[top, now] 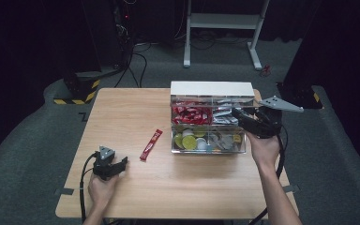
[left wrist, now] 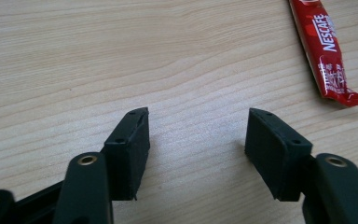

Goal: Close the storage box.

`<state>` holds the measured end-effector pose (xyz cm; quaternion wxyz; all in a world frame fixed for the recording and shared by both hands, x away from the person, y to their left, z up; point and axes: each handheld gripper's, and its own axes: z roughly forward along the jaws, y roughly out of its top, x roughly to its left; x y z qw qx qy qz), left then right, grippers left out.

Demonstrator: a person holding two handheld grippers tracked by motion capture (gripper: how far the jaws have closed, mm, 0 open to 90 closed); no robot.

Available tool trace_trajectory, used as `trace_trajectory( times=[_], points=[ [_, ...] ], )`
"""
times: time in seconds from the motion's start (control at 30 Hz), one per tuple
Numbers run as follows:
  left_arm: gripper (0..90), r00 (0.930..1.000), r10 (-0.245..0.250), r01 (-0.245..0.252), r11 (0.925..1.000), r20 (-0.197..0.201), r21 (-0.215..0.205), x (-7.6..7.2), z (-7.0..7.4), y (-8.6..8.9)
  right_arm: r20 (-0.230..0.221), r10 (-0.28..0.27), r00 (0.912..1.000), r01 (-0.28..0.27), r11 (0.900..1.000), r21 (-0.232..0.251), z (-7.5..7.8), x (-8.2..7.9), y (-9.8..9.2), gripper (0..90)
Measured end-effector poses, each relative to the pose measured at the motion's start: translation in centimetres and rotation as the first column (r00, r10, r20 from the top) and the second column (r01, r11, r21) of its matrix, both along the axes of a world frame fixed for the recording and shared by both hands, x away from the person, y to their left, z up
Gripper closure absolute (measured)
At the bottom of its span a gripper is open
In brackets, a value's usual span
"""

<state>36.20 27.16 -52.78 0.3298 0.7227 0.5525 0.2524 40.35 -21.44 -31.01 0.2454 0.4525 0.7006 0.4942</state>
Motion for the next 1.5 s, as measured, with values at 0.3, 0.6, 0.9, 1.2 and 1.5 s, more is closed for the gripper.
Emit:
trace_trajectory(
  times=[0.3,0.6,0.9,1.2,1.5],
  points=[
    [35.5,1.0000,-0.009,0.009,1.0000,-0.004,0.000,0.0,0.0,-0.1,0.003,-0.003,1.0000,0.003,1.000,0.006,-0.6,-0.7,-0.6,49.1],
    [35.1,0.9999,-0.011,0.011,0.9999,-0.005,0.000,0.0,0.0,-0.1,-0.010,-0.011,0.9999,0.010,1.000,-0.016,-1.8,-1.3,-1.2,48.7],
    [34.8,0.9999,-0.011,0.011,0.9999,-0.005,-0.001,0.0,0.0,-0.1,-0.033,-0.004,0.9994,0.004,1.000,-0.025,-3.4,-1.9,-1.8,48.0],
    [34.7,0.9999,-0.011,0.011,0.9999,-0.005,-0.001,0.0,0.0,-0.1,-0.011,-0.025,0.9996,0.025,1.000,-0.007,-4.9,-3.9,-3.4,46.8],
    [34.6,0.9999,-0.012,0.012,0.9999,-0.005,-0.001,0.0,0.0,0.0,-0.020,-0.063,0.9978,0.063,0.998,0.015,-7.3,-5.4,-5.0,46.9]
  ],
)
